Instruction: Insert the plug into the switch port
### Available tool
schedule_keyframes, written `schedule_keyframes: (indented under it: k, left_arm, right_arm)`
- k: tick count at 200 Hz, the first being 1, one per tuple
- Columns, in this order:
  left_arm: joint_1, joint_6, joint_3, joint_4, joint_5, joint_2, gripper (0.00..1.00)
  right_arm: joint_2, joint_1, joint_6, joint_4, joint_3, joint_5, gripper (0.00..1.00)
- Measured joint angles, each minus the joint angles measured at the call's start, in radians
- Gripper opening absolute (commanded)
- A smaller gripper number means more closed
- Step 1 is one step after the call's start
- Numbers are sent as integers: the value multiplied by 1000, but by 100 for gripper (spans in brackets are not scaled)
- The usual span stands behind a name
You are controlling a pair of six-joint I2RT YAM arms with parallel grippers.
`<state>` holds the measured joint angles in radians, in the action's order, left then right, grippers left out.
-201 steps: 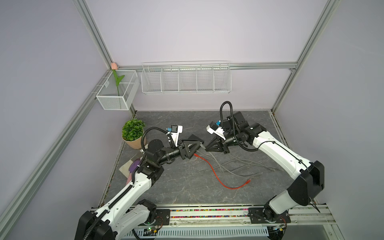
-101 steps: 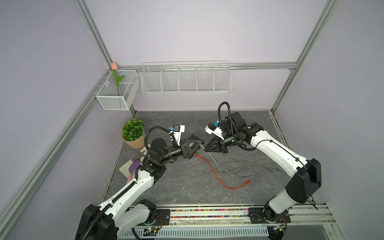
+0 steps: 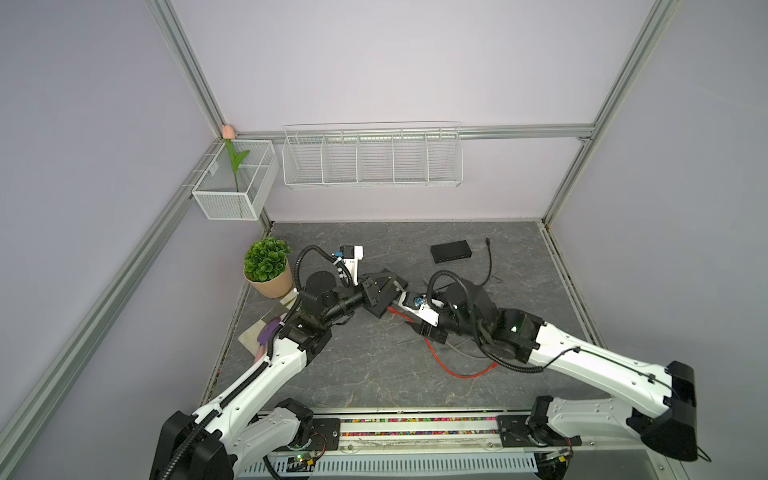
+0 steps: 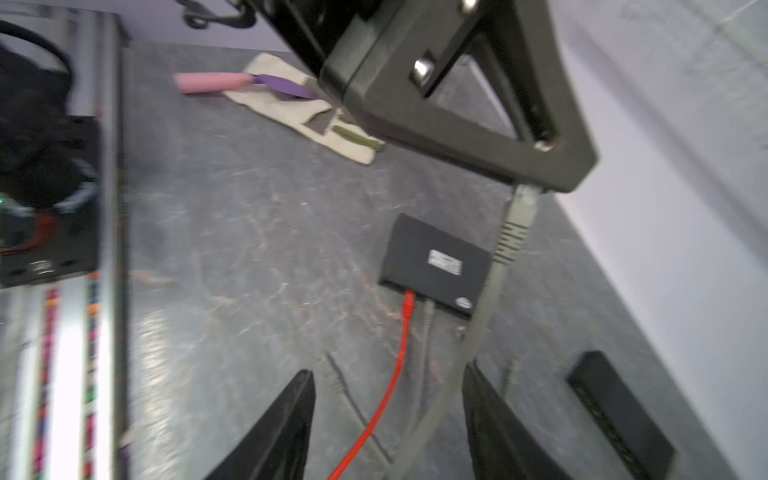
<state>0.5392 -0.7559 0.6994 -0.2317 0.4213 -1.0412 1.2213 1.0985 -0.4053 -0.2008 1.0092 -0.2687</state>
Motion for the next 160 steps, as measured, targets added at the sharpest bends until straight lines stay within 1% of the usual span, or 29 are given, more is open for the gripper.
schedule_keyframes:
  k: [13, 29, 48, 61, 84, 105, 127, 135, 145, 160]
  left_arm:
    - [0, -28, 0, 13, -42, -7, 0]
    - [0, -69, 0, 27, -85, -20, 0]
    - [2, -121, 0, 45, -135, -26, 0]
    - [6, -145, 0, 67, -168, -20, 0]
    - [12, -177, -4, 111, -219, 14, 0]
    - [14, -201, -14, 138, -259, 71, 0]
    - [19, -227, -19, 163, -299, 114, 0]
    - [24, -238, -19, 172, -318, 122, 0]
    - [31, -248, -19, 191, -338, 130, 0]
    - [50, -268, -19, 229, -373, 133, 0]
  right_arm:
    - [40, 68, -80, 130, -36, -175, 57]
    - [111, 125, -192, 304, -72, -341, 51]
    - [193, 147, -308, 452, -79, -468, 39]
    - [229, 147, -372, 542, -79, -524, 36]
    - [246, 146, -426, 624, -69, -578, 33]
    - [249, 140, -441, 658, -47, -592, 30]
    - [248, 120, -423, 660, -36, -585, 34]
    - [247, 108, -409, 651, -37, -571, 35]
    - [241, 97, -399, 649, -47, -549, 39]
    - [224, 84, -392, 660, -78, -524, 40]
